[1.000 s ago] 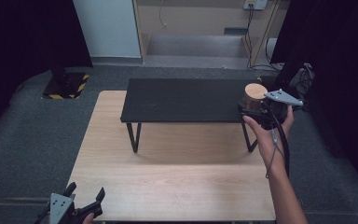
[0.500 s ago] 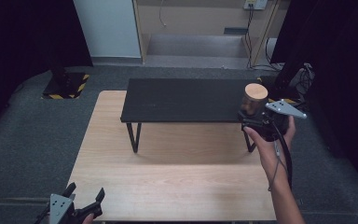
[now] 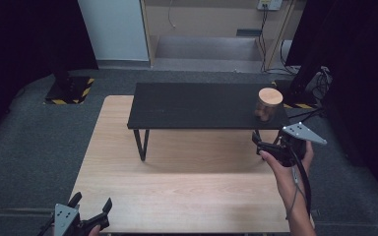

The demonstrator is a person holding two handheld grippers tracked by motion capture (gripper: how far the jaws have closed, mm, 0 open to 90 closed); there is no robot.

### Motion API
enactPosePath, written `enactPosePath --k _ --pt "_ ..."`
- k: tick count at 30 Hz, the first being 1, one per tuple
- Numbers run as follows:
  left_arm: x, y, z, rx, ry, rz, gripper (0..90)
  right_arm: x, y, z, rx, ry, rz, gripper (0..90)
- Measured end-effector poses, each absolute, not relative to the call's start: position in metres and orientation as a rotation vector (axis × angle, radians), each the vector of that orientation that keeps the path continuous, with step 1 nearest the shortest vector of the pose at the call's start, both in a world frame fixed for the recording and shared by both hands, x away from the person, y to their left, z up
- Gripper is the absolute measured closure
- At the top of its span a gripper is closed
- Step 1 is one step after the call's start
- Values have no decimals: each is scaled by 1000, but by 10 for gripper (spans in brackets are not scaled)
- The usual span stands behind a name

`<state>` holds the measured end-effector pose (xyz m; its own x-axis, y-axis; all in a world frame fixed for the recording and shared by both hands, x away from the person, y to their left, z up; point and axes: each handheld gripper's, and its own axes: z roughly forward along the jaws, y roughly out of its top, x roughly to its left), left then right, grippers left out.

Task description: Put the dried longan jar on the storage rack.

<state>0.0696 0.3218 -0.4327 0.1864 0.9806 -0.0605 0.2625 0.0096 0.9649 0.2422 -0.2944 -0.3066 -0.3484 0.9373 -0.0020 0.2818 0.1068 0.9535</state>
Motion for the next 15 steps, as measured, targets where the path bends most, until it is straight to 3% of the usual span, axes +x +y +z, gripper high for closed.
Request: enactPosePath --k 15 --pt "71 318 -433 1465 1260 897 5 214 -303 -337 1201 1731 1282 13"
